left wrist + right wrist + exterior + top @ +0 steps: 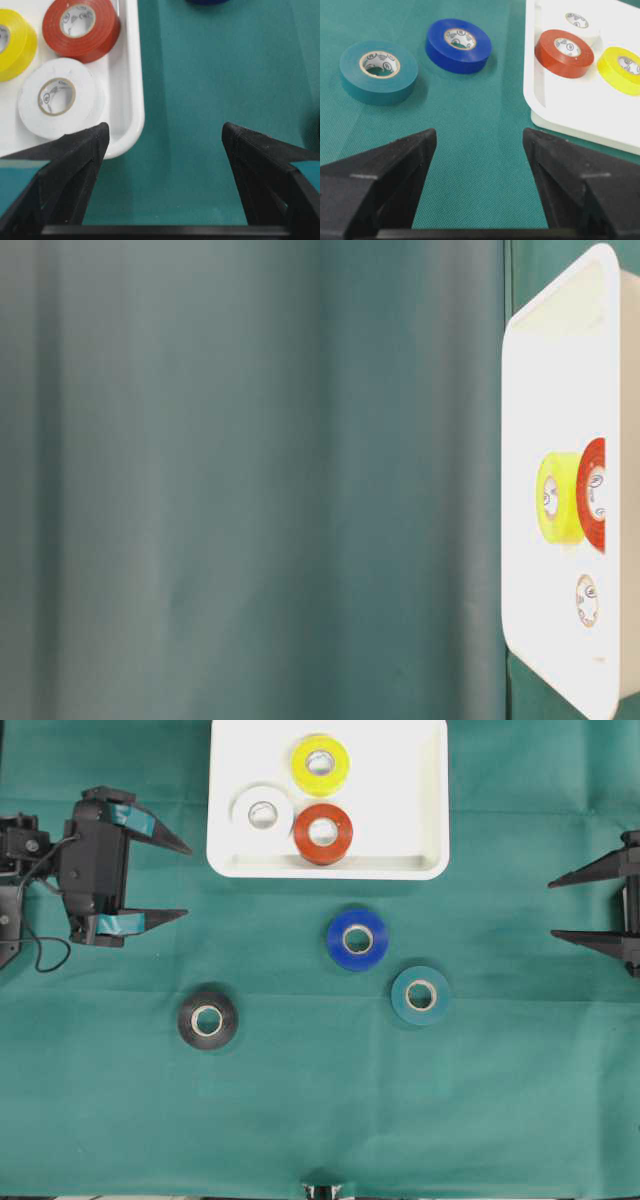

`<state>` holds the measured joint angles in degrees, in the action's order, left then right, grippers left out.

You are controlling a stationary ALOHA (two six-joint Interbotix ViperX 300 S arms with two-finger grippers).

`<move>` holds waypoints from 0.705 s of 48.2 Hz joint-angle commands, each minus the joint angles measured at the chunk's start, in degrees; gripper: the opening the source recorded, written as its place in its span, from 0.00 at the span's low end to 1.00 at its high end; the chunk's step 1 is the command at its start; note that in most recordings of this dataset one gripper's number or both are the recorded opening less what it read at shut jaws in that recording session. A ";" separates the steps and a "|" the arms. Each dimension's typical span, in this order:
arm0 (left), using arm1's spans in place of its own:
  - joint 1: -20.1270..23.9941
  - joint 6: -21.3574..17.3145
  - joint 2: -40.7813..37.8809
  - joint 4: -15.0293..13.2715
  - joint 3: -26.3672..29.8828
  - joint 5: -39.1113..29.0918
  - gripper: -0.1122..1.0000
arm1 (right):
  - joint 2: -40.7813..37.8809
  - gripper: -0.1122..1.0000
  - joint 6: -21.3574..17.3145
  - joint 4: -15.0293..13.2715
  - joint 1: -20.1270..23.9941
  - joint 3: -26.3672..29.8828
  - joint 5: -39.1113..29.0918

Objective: Put the tape into the white case with the left arm.
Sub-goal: 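Open the left gripper to release the white roll and retract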

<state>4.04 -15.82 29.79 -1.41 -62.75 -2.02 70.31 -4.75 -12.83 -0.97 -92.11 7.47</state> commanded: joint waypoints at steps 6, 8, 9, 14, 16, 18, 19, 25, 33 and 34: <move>-0.53 0.00 0.53 -0.09 0.00 1.14 0.98 | -0.35 0.97 0.00 -0.09 0.00 0.53 0.35; -0.53 0.00 0.53 -0.09 0.00 1.14 0.98 | -0.35 0.97 0.00 -0.09 0.00 0.62 0.26; -0.53 0.00 0.53 -0.09 0.00 1.14 0.98 | -0.35 0.97 0.00 -0.09 -0.09 0.53 0.26; -0.53 0.00 0.53 -0.09 0.09 1.14 0.98 | -0.35 0.97 0.00 -0.09 -0.09 0.53 0.26; -0.53 0.00 0.53 -0.09 0.09 1.14 0.98 | -0.35 0.97 0.00 -0.09 0.00 0.62 0.26; -0.53 0.00 0.53 -0.09 0.09 1.14 0.98 | -0.35 0.97 0.00 -0.09 -0.09 0.62 0.35; -0.53 0.09 0.53 -0.09 0.18 1.14 0.98 | -0.35 0.97 0.00 -0.09 -0.09 0.53 0.26; -1.05 0.00 0.44 -0.09 0.44 1.14 0.98 | -0.35 0.97 0.00 -0.09 0.00 0.53 0.35; -1.49 0.09 0.18 -0.09 0.53 1.14 0.98 | -0.35 0.97 0.00 -0.09 -0.09 0.53 0.35; -1.49 0.09 0.18 -0.09 0.53 1.14 0.98 | -0.35 0.97 0.00 -0.09 0.00 0.62 0.26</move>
<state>2.81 -15.82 29.79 -1.41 -63.37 -1.32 70.31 -4.75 -12.83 -0.97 -92.02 7.47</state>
